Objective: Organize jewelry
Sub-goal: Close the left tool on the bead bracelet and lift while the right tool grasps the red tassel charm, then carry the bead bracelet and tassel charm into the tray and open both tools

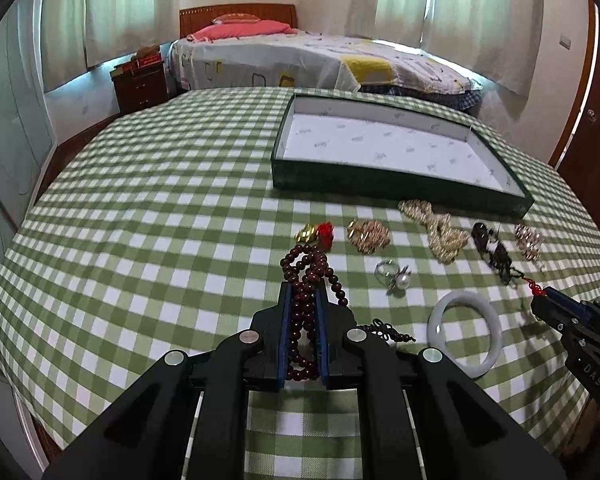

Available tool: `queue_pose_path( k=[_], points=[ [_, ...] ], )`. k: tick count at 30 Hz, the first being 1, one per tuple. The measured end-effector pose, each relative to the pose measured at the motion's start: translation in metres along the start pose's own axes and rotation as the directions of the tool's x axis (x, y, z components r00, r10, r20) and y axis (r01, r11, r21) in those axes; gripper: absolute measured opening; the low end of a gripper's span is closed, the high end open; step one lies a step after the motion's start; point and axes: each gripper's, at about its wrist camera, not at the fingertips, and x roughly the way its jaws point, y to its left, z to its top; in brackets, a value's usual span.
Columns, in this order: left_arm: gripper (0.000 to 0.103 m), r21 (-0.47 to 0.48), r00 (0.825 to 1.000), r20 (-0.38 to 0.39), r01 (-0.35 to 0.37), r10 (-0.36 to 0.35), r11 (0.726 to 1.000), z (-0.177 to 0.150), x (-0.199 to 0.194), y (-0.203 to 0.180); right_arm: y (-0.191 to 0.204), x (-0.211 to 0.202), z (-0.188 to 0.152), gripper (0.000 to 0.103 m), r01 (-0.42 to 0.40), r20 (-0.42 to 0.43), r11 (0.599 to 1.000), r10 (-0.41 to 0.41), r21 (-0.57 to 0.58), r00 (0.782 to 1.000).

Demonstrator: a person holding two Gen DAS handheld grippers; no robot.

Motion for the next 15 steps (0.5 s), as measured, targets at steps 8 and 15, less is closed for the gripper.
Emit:
queue_pose_path(
  k=[8,15],
  points=[
    [0.012,0.012,0.997,0.07,0.031,-0.032,0.999,0.033,-0.011,-0.01,-0.009,-0.011,0.029,0.019,-0.015,0.067,0.999,0.013,0.039,0.998],
    [0.012,0.022,0.99,0.121,0.066,-0.068,0.998,0.074,-0.002,-0.021,-0.022,-0.011,0.069,0.019,-0.006,0.139,0.999,-0.001,0.05,0.99]
  ],
)
